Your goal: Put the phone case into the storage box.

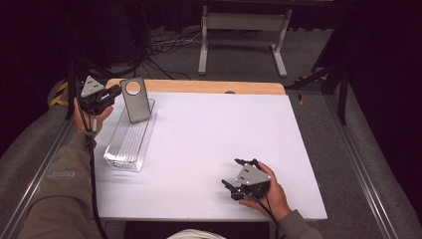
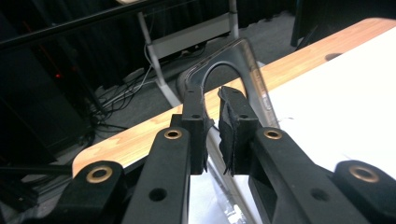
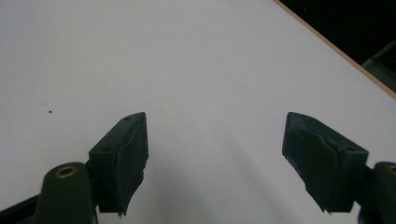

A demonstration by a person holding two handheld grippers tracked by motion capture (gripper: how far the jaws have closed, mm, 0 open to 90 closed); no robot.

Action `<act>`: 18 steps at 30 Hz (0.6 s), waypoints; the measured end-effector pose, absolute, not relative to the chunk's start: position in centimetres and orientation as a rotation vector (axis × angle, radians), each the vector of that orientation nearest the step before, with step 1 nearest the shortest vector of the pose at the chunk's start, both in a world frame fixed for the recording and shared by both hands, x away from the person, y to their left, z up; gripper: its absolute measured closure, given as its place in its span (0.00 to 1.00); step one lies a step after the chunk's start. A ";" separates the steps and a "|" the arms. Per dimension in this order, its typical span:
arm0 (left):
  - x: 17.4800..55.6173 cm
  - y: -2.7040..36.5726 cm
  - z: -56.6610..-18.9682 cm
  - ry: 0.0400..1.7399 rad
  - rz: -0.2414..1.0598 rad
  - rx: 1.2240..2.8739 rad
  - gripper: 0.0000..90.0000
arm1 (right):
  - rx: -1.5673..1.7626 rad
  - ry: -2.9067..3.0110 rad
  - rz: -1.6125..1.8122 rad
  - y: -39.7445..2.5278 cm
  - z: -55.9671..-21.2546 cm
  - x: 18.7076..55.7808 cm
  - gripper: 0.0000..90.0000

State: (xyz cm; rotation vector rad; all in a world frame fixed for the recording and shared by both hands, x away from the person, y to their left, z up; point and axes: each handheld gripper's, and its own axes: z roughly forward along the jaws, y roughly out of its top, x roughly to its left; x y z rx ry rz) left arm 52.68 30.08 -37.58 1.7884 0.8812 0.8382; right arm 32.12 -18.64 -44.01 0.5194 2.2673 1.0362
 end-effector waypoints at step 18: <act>50.1 29.8 -37.1 0.818 0.842 1.750 0.78 | 0.617 2.196 1.114 -19.7 -43.0 32.4 0.27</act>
